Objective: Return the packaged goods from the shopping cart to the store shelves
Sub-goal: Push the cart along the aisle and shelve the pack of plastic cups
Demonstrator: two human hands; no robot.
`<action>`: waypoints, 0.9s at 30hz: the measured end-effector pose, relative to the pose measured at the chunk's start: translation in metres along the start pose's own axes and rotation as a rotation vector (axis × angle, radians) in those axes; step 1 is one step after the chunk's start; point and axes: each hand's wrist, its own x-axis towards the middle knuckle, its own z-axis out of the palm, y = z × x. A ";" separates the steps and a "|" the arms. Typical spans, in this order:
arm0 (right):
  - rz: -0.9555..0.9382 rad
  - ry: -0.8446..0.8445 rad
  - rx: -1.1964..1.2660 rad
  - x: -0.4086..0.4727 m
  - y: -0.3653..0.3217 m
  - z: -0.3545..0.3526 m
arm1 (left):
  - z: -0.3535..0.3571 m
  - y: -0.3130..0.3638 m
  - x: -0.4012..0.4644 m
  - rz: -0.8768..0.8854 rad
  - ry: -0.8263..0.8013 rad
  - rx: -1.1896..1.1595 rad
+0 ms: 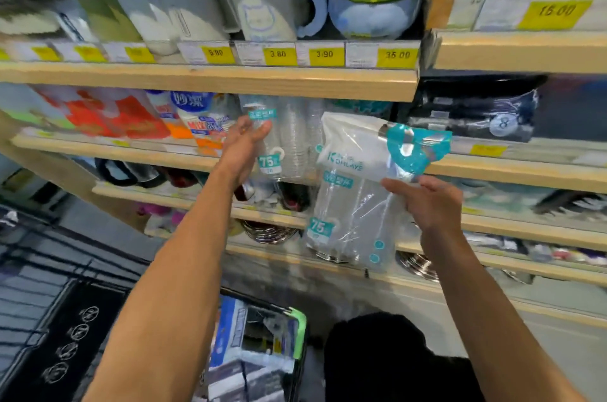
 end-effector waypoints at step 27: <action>-0.129 0.078 -0.035 0.014 -0.007 0.048 | -0.023 -0.029 0.058 0.271 0.325 1.034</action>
